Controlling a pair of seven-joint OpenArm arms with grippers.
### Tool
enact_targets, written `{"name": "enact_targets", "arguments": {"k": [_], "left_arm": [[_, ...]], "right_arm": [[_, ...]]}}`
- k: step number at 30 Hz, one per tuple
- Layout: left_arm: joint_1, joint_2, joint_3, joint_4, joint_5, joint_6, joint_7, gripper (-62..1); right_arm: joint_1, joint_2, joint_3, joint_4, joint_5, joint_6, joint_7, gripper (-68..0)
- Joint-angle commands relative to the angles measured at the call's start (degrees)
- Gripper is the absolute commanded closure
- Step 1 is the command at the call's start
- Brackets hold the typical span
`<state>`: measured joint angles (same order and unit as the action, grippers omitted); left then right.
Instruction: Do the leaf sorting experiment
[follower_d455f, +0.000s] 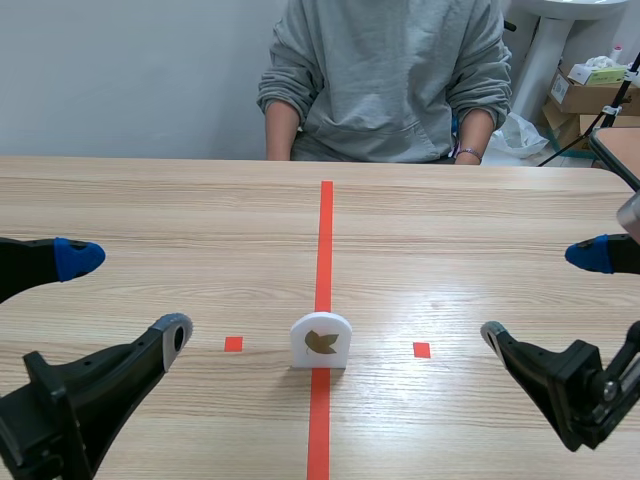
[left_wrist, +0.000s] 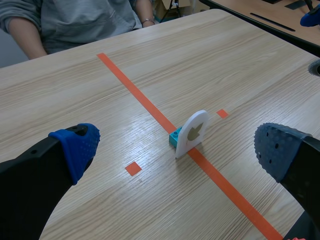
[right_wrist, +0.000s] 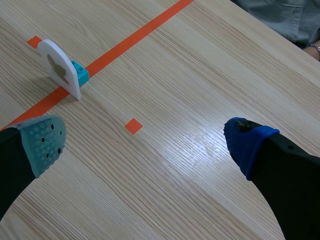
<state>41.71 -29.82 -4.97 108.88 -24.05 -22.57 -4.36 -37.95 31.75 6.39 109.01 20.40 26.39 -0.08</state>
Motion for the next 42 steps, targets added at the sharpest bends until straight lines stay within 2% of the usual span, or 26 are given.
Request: {"name": "enact_targets", "arguments": {"k": [1,6,12,20,24,28,31,35,42], "left_arm": [[-0.48,0.24,-0.07,0.55,-0.52,-0.09,-0.55,-62.3],[-2.89,-0.66,-0.04,-0.76,-0.50,-0.52,1.38,-62.3],[-8.90,-2.91,1.01,-6.43,-0.48,-1.14,2.47,-62.3],[-17.42,-5.68,5.86,-13.90,-0.22,-1.18,2.49,-62.3],[-22.40,-7.04,9.94,-18.03,2.25,-1.25,2.49,-62.3],[-27.61,-7.72,15.17,-21.94,3.02,-1.44,2.49,-62.3],[-31.47,-7.67,19.69,-24.63,5.22,-1.99,2.43,-62.3],[-36.28,-7.67,25.94,-27.65,5.38,-4.00,2.23,-62.3],[-43.87,-5.49,35.34,-33.24,7.13,-4.17,0.68,-62.3]], "right_arm": [[0.68,-0.02,0.55,0.15,0.81,0.04,0.66,-67.9],[0.68,-0.02,0.55,0.15,0.81,0.04,0.66,-67.9],[0.68,-0.04,0.55,0.15,0.81,0.07,0.66,-67.9],[0.68,-0.04,0.55,0.15,0.79,0.04,0.66,-67.9],[0.68,-0.04,0.55,0.15,0.79,0.04,0.66,-67.9],[0.68,-0.04,0.55,0.15,0.79,0.04,0.66,-67.9],[0.68,-0.04,0.55,0.15,0.79,0.04,0.66,-67.9],[0.68,-0.04,0.55,0.15,0.79,0.04,0.66,-67.9],[0.68,-0.04,0.55,0.15,0.79,0.04,0.66,-67.9]]}}
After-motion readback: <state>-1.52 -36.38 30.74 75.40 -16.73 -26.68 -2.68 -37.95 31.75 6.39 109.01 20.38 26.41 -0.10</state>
